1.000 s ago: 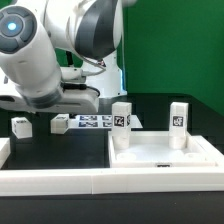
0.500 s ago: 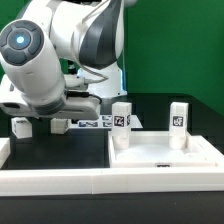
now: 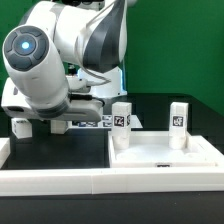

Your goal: Assemble square table

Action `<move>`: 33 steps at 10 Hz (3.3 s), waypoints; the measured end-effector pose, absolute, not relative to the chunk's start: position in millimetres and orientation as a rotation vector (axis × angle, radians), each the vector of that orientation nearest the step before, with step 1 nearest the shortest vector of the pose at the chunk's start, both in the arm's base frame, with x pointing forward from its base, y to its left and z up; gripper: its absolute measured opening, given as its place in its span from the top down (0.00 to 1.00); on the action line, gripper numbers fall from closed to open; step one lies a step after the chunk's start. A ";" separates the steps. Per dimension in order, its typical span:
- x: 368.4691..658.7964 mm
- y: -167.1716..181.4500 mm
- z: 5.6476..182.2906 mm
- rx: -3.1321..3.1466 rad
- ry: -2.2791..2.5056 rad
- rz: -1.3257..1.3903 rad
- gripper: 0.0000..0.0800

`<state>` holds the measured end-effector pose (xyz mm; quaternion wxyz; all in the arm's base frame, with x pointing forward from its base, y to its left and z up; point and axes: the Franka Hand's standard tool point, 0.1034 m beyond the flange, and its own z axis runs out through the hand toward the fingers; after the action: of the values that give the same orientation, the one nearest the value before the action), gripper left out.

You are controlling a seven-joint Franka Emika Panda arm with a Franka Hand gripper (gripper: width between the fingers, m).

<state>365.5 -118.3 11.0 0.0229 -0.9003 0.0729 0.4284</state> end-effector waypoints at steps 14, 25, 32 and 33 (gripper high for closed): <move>450.4 -109.1 70.9 -2.831 0.156 1.221 0.64; 523.9 -111.4 92.9 -3.151 0.092 0.323 0.64; 590.3 -36.0 127.7 -3.181 0.123 0.010 0.64; 593.0 -24.4 124.3 -3.185 0.089 -0.002 0.64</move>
Offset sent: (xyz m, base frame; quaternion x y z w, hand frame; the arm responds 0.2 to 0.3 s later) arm 0.0079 0.0103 0.0017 0.0089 0.0040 0.0090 0.9999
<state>593.0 -24.4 124.3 -0.0223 -0.9994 0.0278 -0.0008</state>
